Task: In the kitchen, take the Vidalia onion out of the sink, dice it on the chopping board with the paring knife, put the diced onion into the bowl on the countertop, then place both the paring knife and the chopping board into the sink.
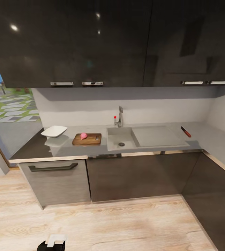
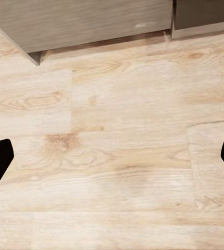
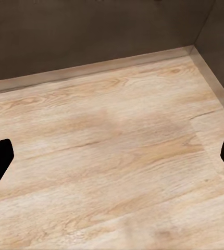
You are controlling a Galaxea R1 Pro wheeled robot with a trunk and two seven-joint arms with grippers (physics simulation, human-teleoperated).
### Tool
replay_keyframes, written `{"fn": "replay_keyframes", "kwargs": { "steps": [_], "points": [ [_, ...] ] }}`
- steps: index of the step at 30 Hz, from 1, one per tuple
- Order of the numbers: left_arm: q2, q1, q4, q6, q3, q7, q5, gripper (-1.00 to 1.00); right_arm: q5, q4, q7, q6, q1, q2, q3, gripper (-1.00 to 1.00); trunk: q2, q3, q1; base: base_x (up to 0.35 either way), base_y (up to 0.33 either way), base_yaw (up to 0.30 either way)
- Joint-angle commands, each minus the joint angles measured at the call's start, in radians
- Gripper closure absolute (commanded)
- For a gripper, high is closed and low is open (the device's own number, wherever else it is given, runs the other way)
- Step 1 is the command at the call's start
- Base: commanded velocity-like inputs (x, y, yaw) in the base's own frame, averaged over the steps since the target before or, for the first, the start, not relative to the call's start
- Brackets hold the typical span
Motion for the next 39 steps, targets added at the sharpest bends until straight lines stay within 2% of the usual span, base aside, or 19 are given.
{"fn": "replay_keyframes", "kwargs": {
  "steps": [1, 11, 24, 31, 34, 36, 37, 38, 39],
  "points": [
    [0.000, -0.002, 0.004, -0.007, -0.009, 0.000, 0.010, -1.00, 0.009, 0.001, -0.002, -0.003, -0.001, 0.000, -0.005, -1.00, -0.002, -0.002, 0.001, 0.000, 0.000, 0.000],
    [-0.001, -0.002, 0.004, -0.007, -0.009, 0.000, 0.010, -1.00, 0.010, 0.001, -0.002, -0.001, -0.001, -0.005, -0.005, -1.00, -0.002, -0.002, 0.001, 0.000, 0.000, 0.000],
    [-0.058, -0.002, 0.003, -0.007, -0.009, -0.001, 0.010, -1.00, 0.010, 0.002, -0.002, 0.001, -0.001, -0.006, -0.006, -1.00, -0.002, -0.002, 0.001, 0.000, 0.000, 0.000],
    [-0.058, -0.002, 0.004, -0.005, -0.008, 0.000, 0.011, -1.00, 0.012, -0.007, -0.025, 0.005, -0.001, -0.005, -0.007, -1.00, -0.002, -0.002, 0.001, 0.000, 0.000, 0.000],
    [-0.051, -0.002, 0.005, 0.002, -0.008, -0.003, 0.011, -1.00, 0.012, -0.071, -0.097, 0.016, -0.001, -0.005, -0.007, -1.00, -0.002, -0.002, 0.001, 0.000, 0.000, 0.000],
    [-0.045, -0.002, 0.005, 0.016, -0.009, -0.011, 0.011, -1.00, 0.012, -0.176, -0.176, 0.061, -0.001, -0.001, -0.006, -1.00, -0.002, -0.002, 0.001, 0.000, 0.000, 0.000],
    [-0.038, -0.002, 0.005, 0.024, -0.008, -0.017, 0.011, -1.00, 0.012, -0.265, -0.229, 0.135, -0.001, 0.000, -0.005, -1.00, -0.002, -0.002, 0.001, 0.000, 0.000, 0.000],
    [-0.034, -0.002, 0.006, 0.027, -0.008, -0.019, 0.011, -1.00, 0.012, -0.330, -0.252, 0.203, -0.001, 0.000, -0.004, -1.00, -0.002, -0.002, 0.001, 0.000, 0.000, 0.000],
    [-0.030, -0.002, 0.006, 0.029, -0.008, -0.021, 0.011, -1.00, 0.012, -0.434, -0.272, 0.320, -0.001, -0.001, -0.003, -1.00, -0.002, -0.002, 0.001, 0.000, 0.000, 0.000]
  ]
}}
